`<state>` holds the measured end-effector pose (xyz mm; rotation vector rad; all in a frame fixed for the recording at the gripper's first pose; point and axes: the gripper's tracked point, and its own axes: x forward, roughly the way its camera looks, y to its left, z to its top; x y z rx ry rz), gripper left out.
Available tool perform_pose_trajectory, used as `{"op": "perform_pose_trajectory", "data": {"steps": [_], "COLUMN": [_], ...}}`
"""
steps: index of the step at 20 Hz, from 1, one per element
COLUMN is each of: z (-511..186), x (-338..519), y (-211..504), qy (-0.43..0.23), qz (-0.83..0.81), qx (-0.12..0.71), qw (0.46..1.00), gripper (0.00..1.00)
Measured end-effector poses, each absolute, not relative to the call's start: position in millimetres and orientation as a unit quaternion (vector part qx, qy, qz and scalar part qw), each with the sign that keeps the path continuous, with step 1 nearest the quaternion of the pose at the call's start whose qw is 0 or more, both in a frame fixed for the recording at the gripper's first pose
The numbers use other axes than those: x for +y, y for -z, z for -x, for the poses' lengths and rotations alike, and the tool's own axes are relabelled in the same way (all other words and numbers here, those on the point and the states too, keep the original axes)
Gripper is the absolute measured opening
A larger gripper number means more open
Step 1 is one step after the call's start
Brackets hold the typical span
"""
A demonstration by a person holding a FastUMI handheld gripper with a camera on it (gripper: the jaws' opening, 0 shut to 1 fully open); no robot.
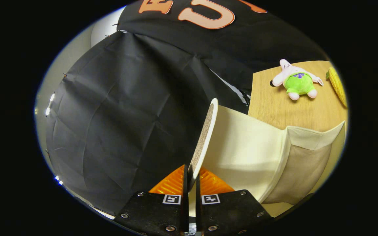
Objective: Open the storage box then place both shoes into the box .Put the left shoe in first, then the right shoe, with the right side of both shoes facing outward in a uniform manner.
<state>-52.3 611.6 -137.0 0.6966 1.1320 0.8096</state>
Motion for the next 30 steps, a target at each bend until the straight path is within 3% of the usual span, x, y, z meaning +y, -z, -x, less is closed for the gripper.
{"op": "perform_pose_trajectory", "data": {"steps": [5,7,10,16,22,30], "z": [82.6,93.6,78.3,58.4,59.3,103.1], "x": [612.4,598.0,569.7,483.5,362.7,206.0], "y": [169.3,177.4,181.3,172.6,186.4,251.4], "qy": [-0.335,-0.334,-0.327,-0.312,-0.253,-0.160], "qz": [-0.240,-0.216,-0.227,-0.236,-0.177,-0.087], "qx": [0.569,0.589,0.584,0.567,0.561,0.579], "qw": [0.712,0.703,0.707,0.724,0.768,0.795], "gripper": [0.11,0.18,0.46,0.78,0.89,0.91]}}
